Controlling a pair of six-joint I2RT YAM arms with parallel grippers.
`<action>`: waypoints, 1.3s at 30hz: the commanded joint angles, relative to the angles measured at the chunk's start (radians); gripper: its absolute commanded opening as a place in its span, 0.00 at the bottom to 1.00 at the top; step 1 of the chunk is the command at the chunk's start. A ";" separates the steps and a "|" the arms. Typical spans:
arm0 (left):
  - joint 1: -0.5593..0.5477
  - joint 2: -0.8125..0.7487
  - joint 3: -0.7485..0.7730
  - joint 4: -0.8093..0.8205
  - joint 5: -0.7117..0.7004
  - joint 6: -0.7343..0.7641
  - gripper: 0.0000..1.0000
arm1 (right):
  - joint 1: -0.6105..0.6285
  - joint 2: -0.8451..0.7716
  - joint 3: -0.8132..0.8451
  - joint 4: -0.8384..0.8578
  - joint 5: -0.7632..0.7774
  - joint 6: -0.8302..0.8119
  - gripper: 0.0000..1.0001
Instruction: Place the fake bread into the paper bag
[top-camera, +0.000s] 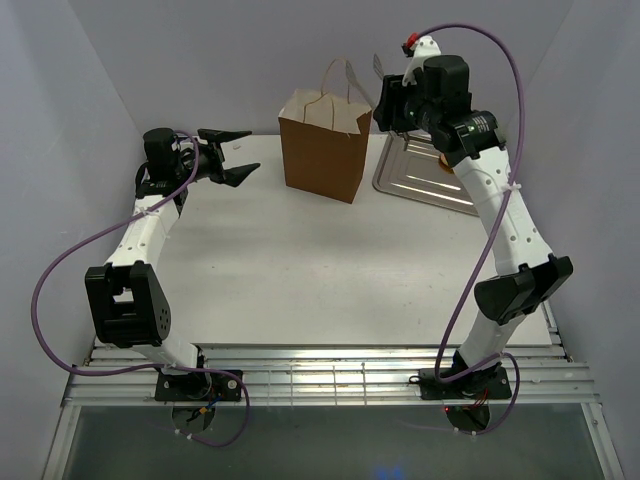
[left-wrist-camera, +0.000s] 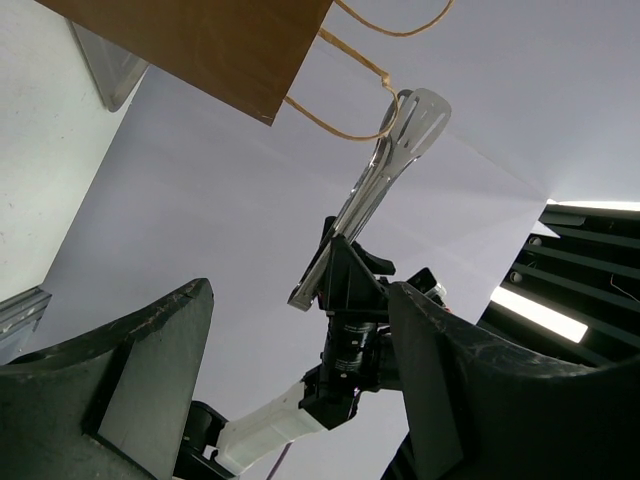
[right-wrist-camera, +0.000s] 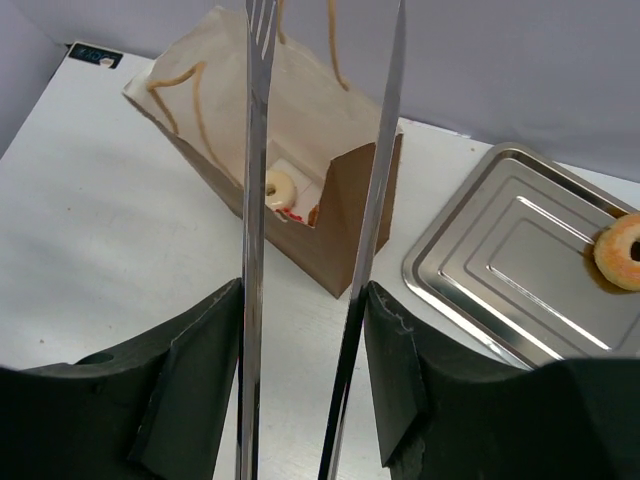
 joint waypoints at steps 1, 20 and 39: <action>-0.006 -0.053 0.033 -0.012 -0.007 0.020 0.82 | -0.042 -0.061 0.001 0.029 0.094 0.010 0.55; -0.006 -0.050 0.010 -0.004 -0.006 0.015 0.82 | -0.335 -0.168 -0.411 0.010 0.059 0.283 0.55; 0.000 -0.072 -0.049 0.043 -0.006 -0.020 0.82 | -0.401 0.023 -0.496 -0.031 0.007 0.317 0.60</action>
